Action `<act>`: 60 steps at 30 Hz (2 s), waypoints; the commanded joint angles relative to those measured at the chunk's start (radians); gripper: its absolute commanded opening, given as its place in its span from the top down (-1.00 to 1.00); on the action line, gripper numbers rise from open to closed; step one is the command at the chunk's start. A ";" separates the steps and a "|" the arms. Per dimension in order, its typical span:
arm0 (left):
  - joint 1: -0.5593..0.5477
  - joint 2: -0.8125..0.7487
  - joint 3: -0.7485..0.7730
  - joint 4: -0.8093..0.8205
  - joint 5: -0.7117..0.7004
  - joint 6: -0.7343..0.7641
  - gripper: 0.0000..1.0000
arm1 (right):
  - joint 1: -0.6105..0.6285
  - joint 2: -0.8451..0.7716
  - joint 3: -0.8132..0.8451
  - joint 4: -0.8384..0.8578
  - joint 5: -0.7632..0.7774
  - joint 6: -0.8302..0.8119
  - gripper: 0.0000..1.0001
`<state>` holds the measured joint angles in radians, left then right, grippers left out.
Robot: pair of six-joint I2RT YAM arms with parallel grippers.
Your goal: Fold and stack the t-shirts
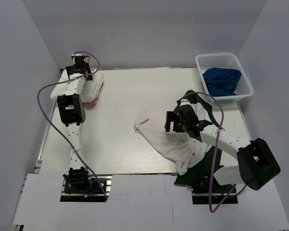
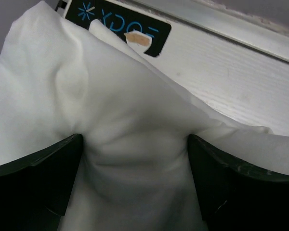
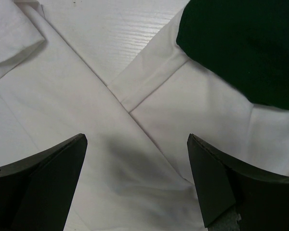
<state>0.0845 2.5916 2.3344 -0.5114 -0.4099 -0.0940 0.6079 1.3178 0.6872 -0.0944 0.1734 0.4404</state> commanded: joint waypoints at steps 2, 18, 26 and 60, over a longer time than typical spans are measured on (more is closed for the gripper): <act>0.035 0.033 -0.058 0.117 0.023 -0.001 -0.98 | -0.005 0.024 0.063 0.041 0.006 -0.020 -0.81; 0.025 -0.258 -0.039 0.047 0.115 -0.032 -0.98 | 0.000 0.054 0.169 0.016 0.000 -0.043 -0.81; -0.023 -0.635 -0.167 -0.156 0.462 -0.165 -0.98 | -0.011 0.000 0.131 -0.134 0.110 0.113 -0.81; -0.303 -0.957 -1.005 -0.027 0.036 -0.345 -0.98 | -0.057 -0.209 -0.173 -0.113 0.037 0.093 -0.81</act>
<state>-0.3241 1.6154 1.2213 -0.4801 -0.1902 -0.4126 0.5556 1.1080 0.5068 -0.2565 0.2157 0.5602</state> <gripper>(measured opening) 0.992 0.904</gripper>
